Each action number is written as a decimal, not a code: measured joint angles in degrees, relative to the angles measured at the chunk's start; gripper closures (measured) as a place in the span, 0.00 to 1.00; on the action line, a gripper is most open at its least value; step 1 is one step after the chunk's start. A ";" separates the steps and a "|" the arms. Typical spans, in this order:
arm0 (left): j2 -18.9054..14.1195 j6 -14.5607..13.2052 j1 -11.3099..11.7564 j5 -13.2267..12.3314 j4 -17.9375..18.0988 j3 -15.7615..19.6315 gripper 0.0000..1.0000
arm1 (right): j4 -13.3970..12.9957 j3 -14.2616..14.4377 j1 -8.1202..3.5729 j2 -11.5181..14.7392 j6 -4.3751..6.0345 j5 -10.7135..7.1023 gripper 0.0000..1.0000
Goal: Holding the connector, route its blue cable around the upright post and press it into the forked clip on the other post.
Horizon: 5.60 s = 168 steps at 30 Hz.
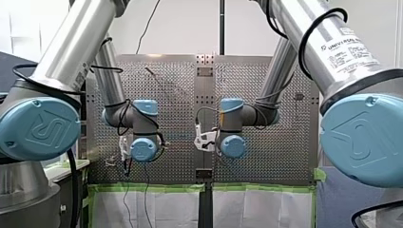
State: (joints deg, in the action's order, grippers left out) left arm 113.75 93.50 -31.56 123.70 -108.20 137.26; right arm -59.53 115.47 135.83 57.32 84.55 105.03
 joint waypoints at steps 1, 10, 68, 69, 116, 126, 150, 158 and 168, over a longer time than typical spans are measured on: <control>-0.24 0.19 -0.25 0.24 0.09 0.22 1.00 | 0.16 -0.07 0.17 -0.05 0.17 0.17 0.98; -1.54 0.79 -4.35 4.34 0.34 1.04 1.00 | 4.20 -0.27 3.88 -0.22 4.20 0.86 0.98; -18.05 -1.07 -1.37 6.80 -19.66 -13.03 1.00 | 25.95 -10.76 -1.20 19.74 10.51 -0.92 0.98; -18.60 -1.06 -1.14 7.19 -20.19 -13.51 1.00 | 26.07 -11.09 -1.27 20.17 10.50 -1.12 0.98; -30.00 2.36 17.41 0.58 -43.36 -33.76 1.00 | 34.49 -31.60 -2.40 14.58 10.40 -10.63 0.98; -27.37 5.78 21.08 -3.19 -47.95 -37.28 1.00 | 34.71 -36.26 -2.59 14.02 10.54 -13.20 0.98; -20.22 11.37 31.62 -16.01 -46.51 -38.59 1.00 | 34.90 -41.30 -2.30 7.84 10.30 -14.65 0.98; -19.45 12.23 32.63 -20.07 -45.93 -39.92 1.00 | 33.87 -41.95 -2.21 7.27 10.29 -14.84 0.98; -16.78 12.43 33.20 -23.43 -47.58 -41.56 1.00 | 34.02 -43.97 -2.30 5.27 10.29 -14.85 0.98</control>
State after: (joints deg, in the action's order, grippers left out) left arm 96.97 105.92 1.64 100.27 -155.77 95.70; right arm -25.51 71.50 133.53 62.59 94.85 90.18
